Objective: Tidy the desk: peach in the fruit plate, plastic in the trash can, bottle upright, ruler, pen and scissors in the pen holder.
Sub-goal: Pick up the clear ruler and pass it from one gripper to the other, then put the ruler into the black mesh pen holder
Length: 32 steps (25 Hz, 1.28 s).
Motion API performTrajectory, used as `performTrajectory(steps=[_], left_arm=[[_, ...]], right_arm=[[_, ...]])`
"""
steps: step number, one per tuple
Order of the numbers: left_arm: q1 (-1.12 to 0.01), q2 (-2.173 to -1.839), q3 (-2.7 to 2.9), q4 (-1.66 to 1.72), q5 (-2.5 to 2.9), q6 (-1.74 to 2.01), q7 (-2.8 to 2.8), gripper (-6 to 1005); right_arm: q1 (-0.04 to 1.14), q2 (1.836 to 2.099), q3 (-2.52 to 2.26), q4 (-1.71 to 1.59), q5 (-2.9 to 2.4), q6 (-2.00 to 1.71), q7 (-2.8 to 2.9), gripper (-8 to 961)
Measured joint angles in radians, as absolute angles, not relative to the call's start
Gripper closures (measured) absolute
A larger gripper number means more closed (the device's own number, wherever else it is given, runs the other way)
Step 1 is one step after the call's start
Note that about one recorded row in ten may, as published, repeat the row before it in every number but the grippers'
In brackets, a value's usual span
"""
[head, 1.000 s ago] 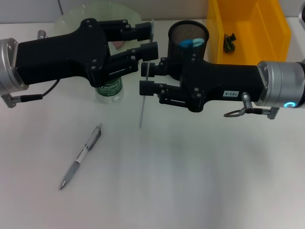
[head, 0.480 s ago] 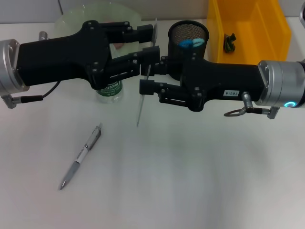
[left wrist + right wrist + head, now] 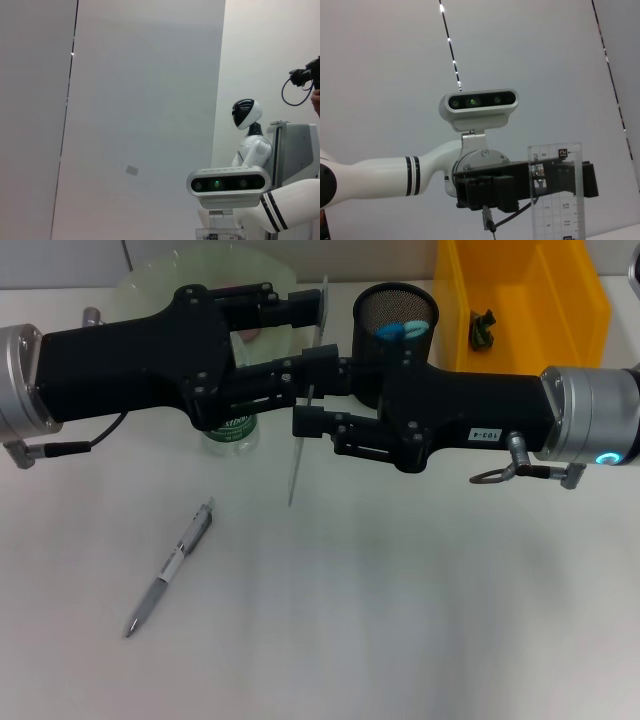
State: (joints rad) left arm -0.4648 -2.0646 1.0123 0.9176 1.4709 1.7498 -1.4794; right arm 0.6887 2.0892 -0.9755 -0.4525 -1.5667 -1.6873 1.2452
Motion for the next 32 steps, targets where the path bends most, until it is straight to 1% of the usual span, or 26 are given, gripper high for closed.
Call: performTrajectory(steps=[7, 10, 16, 27, 32], left_arm=[[-0.465, -2.065, 1.012, 0.914, 1.471, 1.74, -1.482, 419], [-0.466, -2.065, 1.009, 0.914, 1.473, 1.74, -1.48, 260], [-0.458, -2.062, 1.007, 0.92, 1.488, 1.745, -1.479, 262], [-0.425, -2.053, 1.002, 0.91, 1.533, 1.749, -1.451, 265], [-0.408, -2.053, 1.002, 0.886, 1.533, 1.75, -1.431, 267]], right_arm=[[0.689, 2.089, -0.976, -0.452, -1.567, -1.687, 1.246, 567], [0.688, 2.089, -0.976, -0.452, -1.567, -1.687, 1.246, 567], [0.662, 2.089, -0.965, -0.457, -1.562, -1.687, 1.24, 566], [0.58, 2.083, -0.939, -0.511, -1.519, -1.686, 1.235, 566], [0.574, 2.083, -0.925, -0.515, -1.501, -1.686, 1.238, 566]])
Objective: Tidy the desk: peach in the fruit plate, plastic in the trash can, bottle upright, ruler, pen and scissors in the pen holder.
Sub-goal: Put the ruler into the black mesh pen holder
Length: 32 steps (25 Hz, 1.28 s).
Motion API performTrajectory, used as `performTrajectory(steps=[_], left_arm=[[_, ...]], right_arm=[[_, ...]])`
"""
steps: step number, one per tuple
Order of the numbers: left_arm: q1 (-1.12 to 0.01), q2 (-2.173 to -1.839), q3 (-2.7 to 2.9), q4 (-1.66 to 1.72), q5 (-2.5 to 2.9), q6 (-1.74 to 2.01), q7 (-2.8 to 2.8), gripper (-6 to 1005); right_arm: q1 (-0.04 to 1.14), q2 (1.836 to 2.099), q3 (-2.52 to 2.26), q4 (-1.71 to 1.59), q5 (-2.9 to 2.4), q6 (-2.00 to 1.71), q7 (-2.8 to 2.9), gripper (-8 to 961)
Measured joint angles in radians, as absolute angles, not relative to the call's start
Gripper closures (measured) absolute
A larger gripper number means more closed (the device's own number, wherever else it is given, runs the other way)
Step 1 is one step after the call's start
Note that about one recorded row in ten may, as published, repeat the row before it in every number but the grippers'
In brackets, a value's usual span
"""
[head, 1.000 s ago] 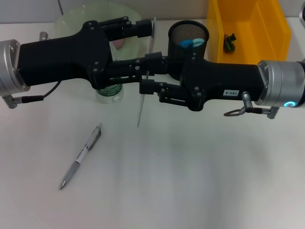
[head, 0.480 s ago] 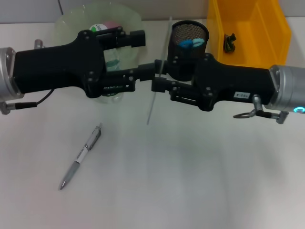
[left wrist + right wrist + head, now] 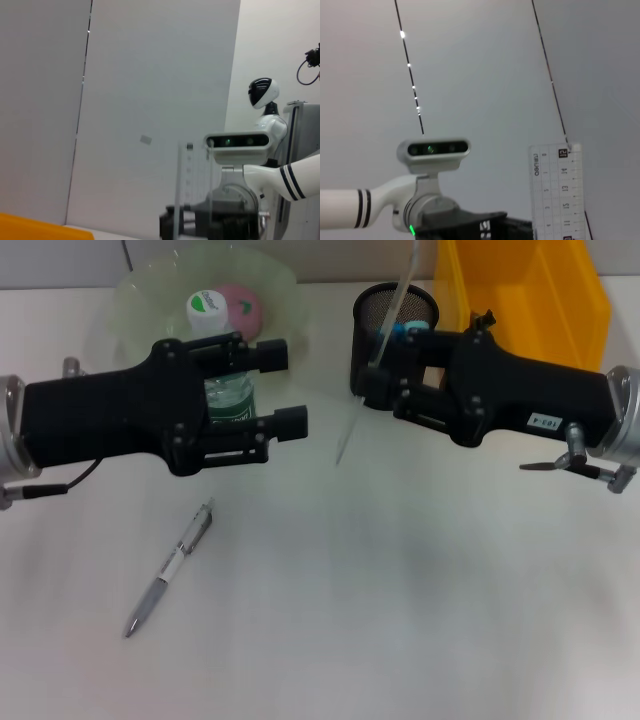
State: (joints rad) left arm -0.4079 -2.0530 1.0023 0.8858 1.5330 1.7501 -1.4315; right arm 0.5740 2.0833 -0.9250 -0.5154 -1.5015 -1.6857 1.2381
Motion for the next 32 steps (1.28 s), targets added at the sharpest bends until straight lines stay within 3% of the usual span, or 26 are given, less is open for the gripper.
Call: performTrajectory(steps=[19, 32], left_arm=[[-0.384, -2.067, 1.04, 0.793, 1.572, 1.766, -1.363, 270], [-0.402, -2.068, 1.03, 0.766, 1.565, 1.756, -1.367, 270]], right_arm=[[0.591, 2.085, -0.879, -0.605, -1.366, -1.316, 1.253, 558], [0.662, 2.089, -0.888, -0.486, -1.24, -1.108, 1.102, 541]])
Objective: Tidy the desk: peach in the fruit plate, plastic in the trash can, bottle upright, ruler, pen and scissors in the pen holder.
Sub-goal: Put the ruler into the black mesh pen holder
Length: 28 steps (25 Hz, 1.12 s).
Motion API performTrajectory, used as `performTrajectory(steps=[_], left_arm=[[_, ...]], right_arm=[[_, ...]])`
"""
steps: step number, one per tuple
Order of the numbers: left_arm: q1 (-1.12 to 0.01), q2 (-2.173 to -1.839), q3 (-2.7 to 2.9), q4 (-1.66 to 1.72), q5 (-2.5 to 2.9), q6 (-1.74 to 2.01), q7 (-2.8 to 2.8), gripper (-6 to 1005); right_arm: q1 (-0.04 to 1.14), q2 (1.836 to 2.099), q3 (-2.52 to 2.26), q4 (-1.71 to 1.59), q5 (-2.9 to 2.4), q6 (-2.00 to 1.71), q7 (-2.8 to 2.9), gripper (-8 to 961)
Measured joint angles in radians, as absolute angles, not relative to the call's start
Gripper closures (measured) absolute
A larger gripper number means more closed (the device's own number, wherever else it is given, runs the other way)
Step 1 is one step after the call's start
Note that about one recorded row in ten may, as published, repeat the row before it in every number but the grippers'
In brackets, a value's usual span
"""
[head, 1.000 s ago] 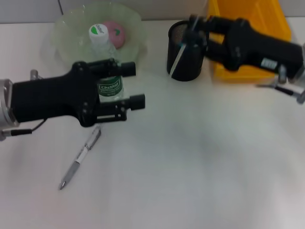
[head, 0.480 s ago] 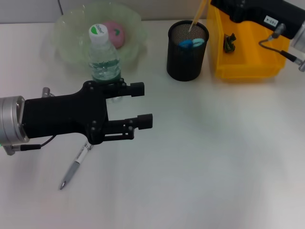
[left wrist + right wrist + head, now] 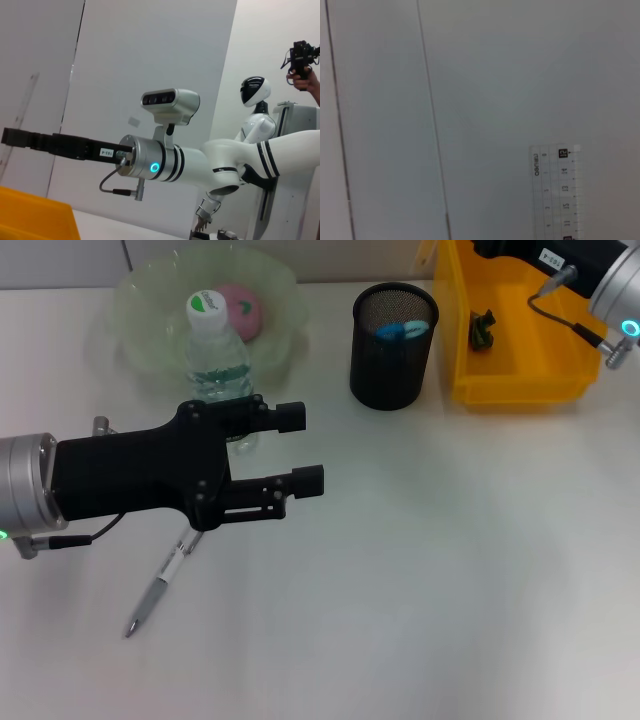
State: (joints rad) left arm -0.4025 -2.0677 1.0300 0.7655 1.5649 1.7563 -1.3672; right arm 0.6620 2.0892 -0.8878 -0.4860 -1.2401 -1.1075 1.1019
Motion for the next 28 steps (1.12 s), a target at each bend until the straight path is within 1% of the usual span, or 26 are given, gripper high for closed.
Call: performTrajectory(steps=[11, 28], left_arm=[[-0.42, -2.066, 1.02, 0.743, 1.562, 1.729, -1.379, 269], [-0.434, -2.068, 1.011, 0.727, 1.56, 1.698, -1.405, 269]], right_arm=[[0.695, 2.09, -0.913, -0.413, -1.235, -1.04, 1.02, 527], [0.725, 2.091, -0.991, -0.411, -1.235, -0.938, 1.006, 505]])
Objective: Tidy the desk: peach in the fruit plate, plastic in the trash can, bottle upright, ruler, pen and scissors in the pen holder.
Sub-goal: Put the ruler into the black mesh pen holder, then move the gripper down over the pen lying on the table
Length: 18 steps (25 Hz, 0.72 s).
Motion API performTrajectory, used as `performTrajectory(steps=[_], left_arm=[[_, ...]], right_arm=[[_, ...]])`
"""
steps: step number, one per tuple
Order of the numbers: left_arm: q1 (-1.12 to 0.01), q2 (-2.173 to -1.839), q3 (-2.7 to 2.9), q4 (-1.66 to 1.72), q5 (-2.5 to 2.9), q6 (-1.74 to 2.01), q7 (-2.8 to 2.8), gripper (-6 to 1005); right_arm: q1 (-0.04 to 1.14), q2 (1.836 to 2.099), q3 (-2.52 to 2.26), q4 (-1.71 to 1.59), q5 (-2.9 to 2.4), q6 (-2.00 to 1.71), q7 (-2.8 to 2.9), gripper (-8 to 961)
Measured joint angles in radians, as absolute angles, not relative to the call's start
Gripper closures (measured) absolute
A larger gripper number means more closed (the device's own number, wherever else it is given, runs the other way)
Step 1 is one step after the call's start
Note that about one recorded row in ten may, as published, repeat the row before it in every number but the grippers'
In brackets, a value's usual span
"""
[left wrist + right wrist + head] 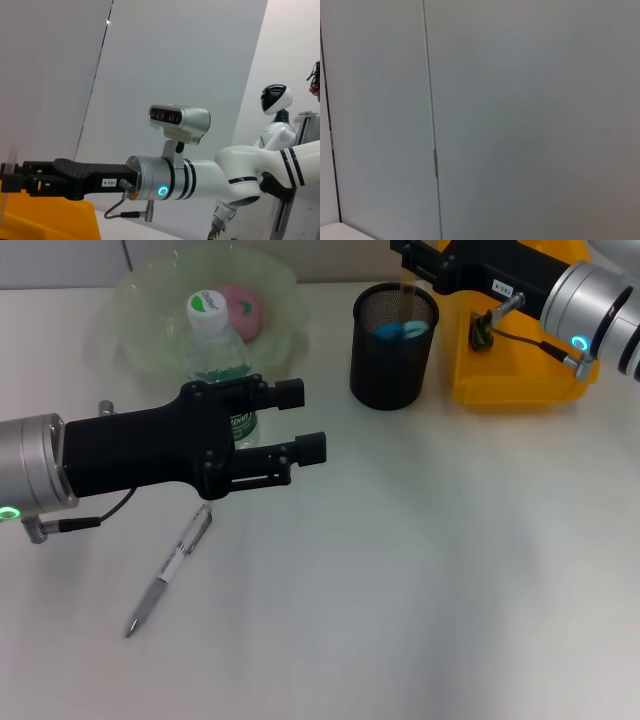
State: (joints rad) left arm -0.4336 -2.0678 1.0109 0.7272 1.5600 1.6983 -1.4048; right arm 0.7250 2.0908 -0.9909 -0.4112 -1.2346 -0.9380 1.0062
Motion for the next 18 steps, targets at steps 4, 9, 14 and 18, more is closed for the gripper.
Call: performTrajectory(steps=[4, 9, 14, 18], left_arm=[[-0.431, -2.068, 1.008, 0.727, 1.56, 1.698, -1.405, 269], [-0.424, -2.067, 1.001, 0.727, 1.56, 1.684, -1.408, 269], [-0.419, -2.059, 0.985, 0.727, 1.576, 1.673, -1.473, 270], [-0.412, -2.051, 0.946, 0.745, 1.629, 1.666, -1.544, 270]], right_arm=[[0.725, 2.091, -0.991, -0.413, -1.235, -0.943, 1.006, 500], [0.717, 2.091, -0.99, -0.413, -1.214, -0.973, 1.008, 350], [0.616, 2.086, -0.986, -0.438, -1.111, -1.215, 1.007, 350], [0.532, 2.083, -0.979, -0.478, -1.1, -1.359, 1.006, 350]])
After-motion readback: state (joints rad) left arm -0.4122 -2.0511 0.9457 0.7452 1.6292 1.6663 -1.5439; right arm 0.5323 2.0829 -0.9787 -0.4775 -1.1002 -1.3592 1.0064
